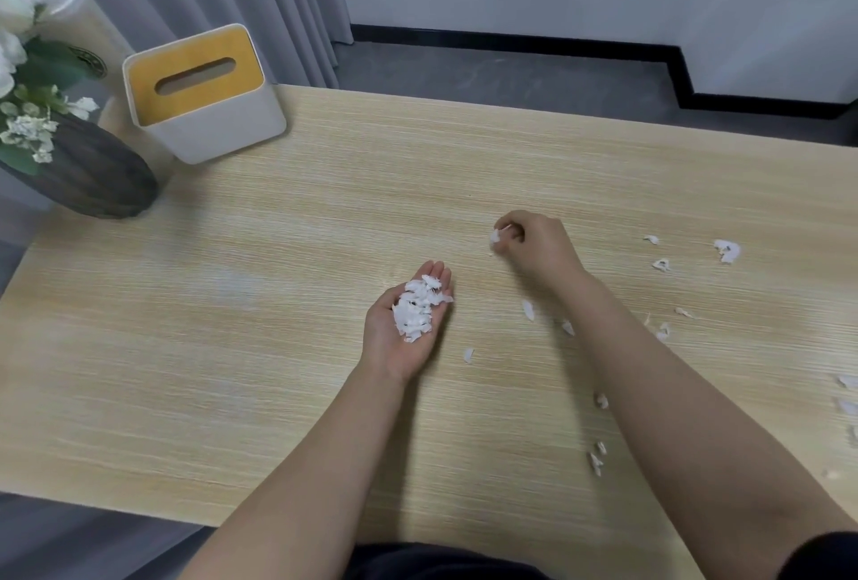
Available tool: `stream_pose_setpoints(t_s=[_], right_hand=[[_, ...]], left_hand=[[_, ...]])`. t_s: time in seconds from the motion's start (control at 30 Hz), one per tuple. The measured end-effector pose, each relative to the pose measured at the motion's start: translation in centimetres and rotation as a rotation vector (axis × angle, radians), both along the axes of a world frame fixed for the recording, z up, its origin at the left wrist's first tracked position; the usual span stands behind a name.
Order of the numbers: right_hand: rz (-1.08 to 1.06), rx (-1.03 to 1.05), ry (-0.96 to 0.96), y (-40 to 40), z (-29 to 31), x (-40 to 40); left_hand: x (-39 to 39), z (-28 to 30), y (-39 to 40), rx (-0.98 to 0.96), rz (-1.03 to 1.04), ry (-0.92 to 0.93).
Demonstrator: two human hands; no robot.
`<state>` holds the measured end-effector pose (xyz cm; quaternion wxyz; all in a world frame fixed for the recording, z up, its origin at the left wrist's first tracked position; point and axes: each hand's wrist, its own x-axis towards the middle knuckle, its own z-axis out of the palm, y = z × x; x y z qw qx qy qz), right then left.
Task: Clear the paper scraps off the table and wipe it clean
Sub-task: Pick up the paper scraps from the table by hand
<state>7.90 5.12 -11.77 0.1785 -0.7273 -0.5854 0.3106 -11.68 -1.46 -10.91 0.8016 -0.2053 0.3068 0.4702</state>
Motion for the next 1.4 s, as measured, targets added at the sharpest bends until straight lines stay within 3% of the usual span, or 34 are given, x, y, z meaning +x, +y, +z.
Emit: stream_pose_setpoints(t_s=[0.3, 0.6, 0.93, 1.03, 1.17, 1.3, 1.37, 1.4], right_hand=[[0.126, -0.047, -0.116, -1.2, -1.6, -1.1], [0.122, -0.046, -0.155, -1.4, -1.4, -1.4], [0.2, 0.12, 0.152, -5.7, 5.7, -4.0], [0.259, 0.142, 0.214, -7.9, 7.3, -5.6], [0.337, 0.158, 0.142, -10.1, 7.3, -7.4], [0.434, 0.28, -0.022, -11.4, 5.7, -8.2], [0.454, 0.322, -0.066, -12.0, 5.2, -8.2], [0.455, 0.331, -0.075, -12.2, 5.1, -8.2]], left_hand=[[-0.2, -0.5, -0.5, -0.003, -0.038, 0.019], [-0.5, -0.5, -0.9, -0.014, -0.037, 0.032], [-0.3, 0.2, -1.4, -0.007, -0.065, 0.105], [0.2, 0.6, -1.9, -0.001, -0.092, 0.208], [0.2, 0.6, -3.1, 0.006, -0.14, 0.178], [0.3, 0.3, -4.0, -0.004, -0.171, 0.502], [0.1, 0.4, -4.7, 0.158, -0.236, 0.371], [-0.5, 0.6, -4.8, 0.354, -0.227, 0.402]])
